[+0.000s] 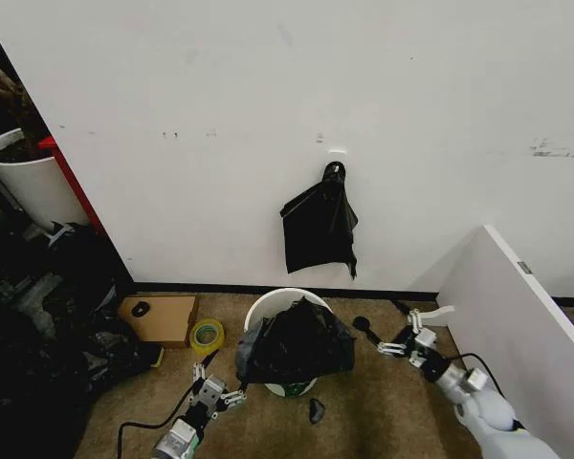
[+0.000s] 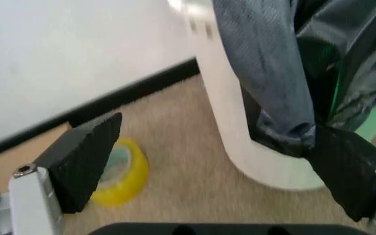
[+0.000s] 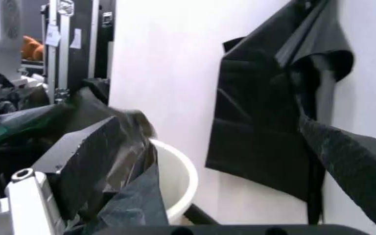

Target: Place the garbage bag over the trash bin.

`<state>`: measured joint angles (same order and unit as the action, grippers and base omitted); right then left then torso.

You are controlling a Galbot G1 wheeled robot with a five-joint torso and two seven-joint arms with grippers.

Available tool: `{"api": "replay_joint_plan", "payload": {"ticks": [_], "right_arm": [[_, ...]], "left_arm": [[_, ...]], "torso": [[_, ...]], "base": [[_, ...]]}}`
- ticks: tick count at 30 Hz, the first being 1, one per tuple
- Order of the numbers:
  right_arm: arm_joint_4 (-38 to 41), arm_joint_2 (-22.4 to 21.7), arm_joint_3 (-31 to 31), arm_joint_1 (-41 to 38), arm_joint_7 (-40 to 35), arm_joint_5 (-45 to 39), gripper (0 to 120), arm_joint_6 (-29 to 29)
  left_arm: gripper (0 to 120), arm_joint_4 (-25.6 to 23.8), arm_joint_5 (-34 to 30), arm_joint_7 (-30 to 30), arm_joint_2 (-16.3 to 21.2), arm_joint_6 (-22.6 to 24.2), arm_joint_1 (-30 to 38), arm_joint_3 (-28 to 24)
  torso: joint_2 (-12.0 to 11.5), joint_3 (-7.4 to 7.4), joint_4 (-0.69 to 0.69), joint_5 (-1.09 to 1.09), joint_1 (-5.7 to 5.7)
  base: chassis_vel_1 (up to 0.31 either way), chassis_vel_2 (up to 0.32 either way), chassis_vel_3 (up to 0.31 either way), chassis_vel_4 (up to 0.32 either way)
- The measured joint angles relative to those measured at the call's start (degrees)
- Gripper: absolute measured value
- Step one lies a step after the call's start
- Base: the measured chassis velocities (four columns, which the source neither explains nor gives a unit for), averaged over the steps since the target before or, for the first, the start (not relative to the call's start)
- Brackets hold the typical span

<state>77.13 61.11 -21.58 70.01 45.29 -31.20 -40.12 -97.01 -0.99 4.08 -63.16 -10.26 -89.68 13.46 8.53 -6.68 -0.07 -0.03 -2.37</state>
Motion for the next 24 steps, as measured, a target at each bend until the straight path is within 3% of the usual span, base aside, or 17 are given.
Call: {"api": "replay_joint_plan", "payload": {"ticks": [7, 12, 17, 19, 20, 22, 24], "right_arm": [[-0.16, 0.07, -0.7, 1.27, 0.65, 0.48, 100, -0.65], [0.21, 0.01, -0.97, 2.05, 1.12, 0.64, 100, -0.88], [0.26, 0.36, -1.08, 2.08, 1.82, 1.18, 100, -0.88], [0.26, 0.63, -1.03, 2.2, 2.32, 1.8, 100, -0.88], [0.26, 0.63, -1.03, 2.2, 2.32, 1.8, 100, -0.88], [0.18, 0.84, -0.83, 2.39, 2.57, 2.35, 100, -0.88], [0.03, 0.98, -0.73, 2.53, 2.65, 2.86, 100, -0.89]], "left_arm": [[100, 1.09, 0.33, 1.0, -0.21, -0.35, -0.05, 0.17], [100, 1.37, 2.33, -3.15, 0.76, -6.57, 0.68, 0.7], [100, 4.49, 4.98, -14.93, 1.3, -15.91, 3.49, 1.48], [100, 5.74, 5.52, -20.39, 1.22, -17.98, 4.2, 1.72], [100, 5.74, 5.52, -20.39, 1.22, -17.98, 4.2, 1.72], [100, 7.3, 6.04, -27.27, 0.89, -20.44, 5.02, 2.29], [100, 8.81, 7.61, -29.7, 0.59, -22.16, 5.66, 2.68]], "torso": [[0.0, 0.0, 0.0, 0.01, 0.0], [0.0, 0.0, 0.0, 0.02, 0.0], [0.0, 0.0, -0.01, 0.01, 0.0], [0.0, 0.0, 0.0, -0.01, 0.0], [0.0, 0.0, 0.0, -0.01, 0.0], [0.0, 0.0, 0.0, 0.02, 0.0], [0.0, 0.0, 0.0, -0.01, 0.0]], "base": [[0.0, 0.0, 0.0, 0.0], [0.0, 0.0, 0.0, 0.0], [0.0, 0.0, 0.0, 0.0], [0.0, 0.0, 0.0, 0.0], [0.0, 0.0, 0.0, 0.0], [0.0, 0.0, 0.0, 0.0], [0.0, 0.0, 0.0, 0.0]]}}
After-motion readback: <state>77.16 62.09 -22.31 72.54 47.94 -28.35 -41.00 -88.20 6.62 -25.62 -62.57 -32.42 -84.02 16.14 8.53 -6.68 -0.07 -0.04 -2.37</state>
